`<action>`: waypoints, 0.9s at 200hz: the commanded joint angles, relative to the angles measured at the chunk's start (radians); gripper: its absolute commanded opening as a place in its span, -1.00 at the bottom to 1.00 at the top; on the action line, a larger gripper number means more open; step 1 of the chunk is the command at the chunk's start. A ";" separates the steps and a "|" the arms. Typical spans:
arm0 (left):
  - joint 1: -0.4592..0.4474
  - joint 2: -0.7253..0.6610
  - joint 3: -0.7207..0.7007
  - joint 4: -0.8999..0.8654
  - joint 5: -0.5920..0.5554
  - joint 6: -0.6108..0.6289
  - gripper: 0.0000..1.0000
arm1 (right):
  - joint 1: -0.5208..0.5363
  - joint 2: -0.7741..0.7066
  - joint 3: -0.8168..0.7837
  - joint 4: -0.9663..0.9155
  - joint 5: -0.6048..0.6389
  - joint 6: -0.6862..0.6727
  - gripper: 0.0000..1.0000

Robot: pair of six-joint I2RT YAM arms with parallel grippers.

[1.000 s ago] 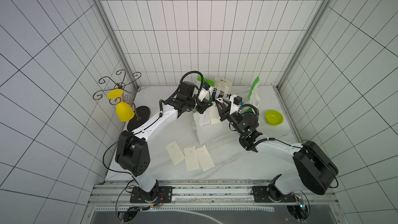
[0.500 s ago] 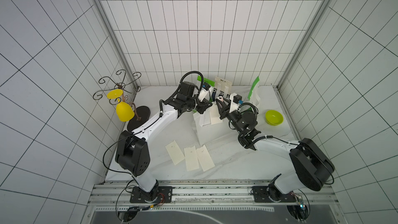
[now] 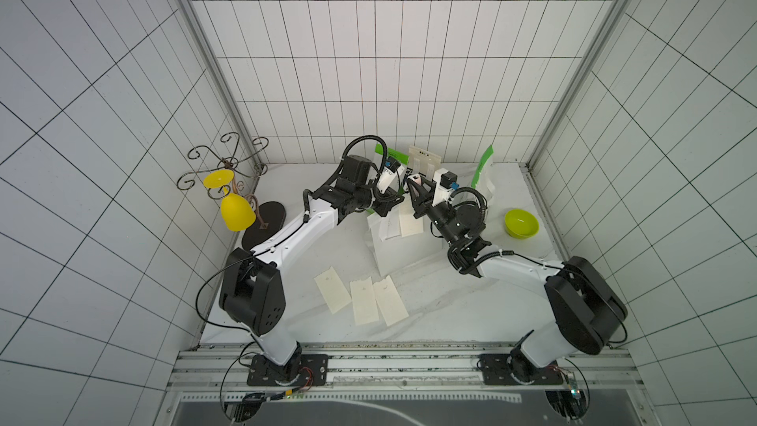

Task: Staple the receipts to the bags
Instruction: Place the stapler in the takeout bag.

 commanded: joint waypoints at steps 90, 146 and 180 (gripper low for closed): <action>-0.003 -0.014 -0.013 0.045 0.006 0.023 -1.00 | -0.013 0.039 0.107 -0.013 0.017 0.007 -1.00; -0.006 -0.038 -0.045 0.090 -0.025 0.024 -1.00 | -0.013 0.009 0.088 -0.125 0.034 0.010 -1.00; -0.019 -0.052 -0.056 0.100 -0.052 0.039 -1.00 | -0.013 -0.005 0.087 -0.180 0.041 0.010 -1.00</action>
